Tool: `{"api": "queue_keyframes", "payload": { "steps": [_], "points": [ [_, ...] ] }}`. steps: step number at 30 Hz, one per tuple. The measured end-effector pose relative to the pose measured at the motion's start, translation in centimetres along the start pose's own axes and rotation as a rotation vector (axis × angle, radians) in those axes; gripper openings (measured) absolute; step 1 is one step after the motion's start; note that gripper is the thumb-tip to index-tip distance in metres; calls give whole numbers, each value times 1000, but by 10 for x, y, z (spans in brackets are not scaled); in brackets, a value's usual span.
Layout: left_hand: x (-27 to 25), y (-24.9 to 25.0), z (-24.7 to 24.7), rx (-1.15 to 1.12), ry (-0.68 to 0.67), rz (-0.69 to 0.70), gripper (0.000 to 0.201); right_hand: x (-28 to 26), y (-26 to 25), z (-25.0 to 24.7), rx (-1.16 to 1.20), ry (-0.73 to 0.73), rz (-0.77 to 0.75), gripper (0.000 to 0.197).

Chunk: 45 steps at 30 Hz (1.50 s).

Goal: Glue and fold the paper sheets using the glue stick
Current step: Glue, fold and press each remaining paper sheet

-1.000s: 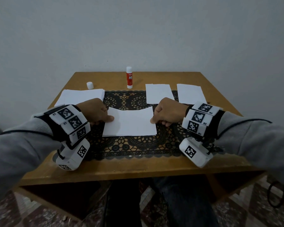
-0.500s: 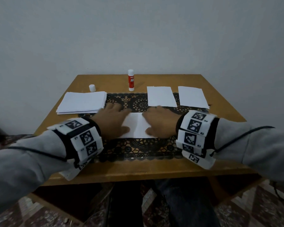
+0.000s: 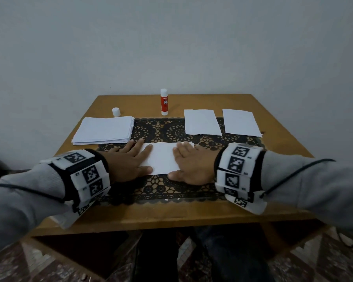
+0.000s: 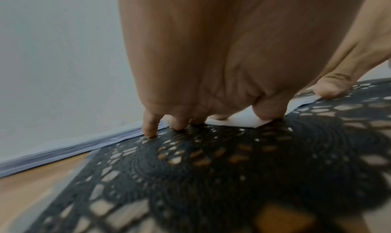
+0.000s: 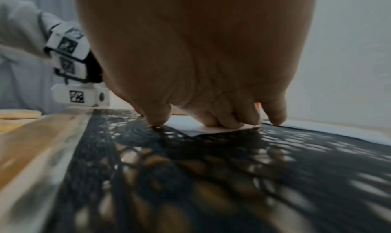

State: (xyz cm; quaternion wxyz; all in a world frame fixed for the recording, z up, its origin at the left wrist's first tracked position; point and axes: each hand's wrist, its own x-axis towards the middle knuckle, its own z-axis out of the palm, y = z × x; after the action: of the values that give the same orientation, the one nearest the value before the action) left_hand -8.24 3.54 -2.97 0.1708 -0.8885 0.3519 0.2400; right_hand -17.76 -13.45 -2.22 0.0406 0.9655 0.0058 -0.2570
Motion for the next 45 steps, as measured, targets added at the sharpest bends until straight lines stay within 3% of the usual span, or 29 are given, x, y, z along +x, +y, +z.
{"api": "queue_keyframes", "payload": {
  "steps": [11, 24, 31, 35, 39, 45],
  "points": [
    [-5, 4, -3, -19, -22, -17, 73, 11, -6, -11, 24, 9, -32, 82],
    [-6, 9, -9, 9, -25, -25, 74, -2, 29, -4, 5, -61, 9, 78],
    [4, 62, -22, 50, 31, 140, 75, -1, 27, -3, -24, -54, 15, 79],
    [5, 41, -23, 15, -1, 166, 74, -1, 29, -2, -18, -60, 8, 78],
    [-4, 5, -13, -21, -25, 66, 76, -2, 30, -4, -2, -72, 11, 79],
    [0, 0, -7, -12, -18, 38, 76, 11, 0, -11, -25, -10, 24, 81]
  ]
}}
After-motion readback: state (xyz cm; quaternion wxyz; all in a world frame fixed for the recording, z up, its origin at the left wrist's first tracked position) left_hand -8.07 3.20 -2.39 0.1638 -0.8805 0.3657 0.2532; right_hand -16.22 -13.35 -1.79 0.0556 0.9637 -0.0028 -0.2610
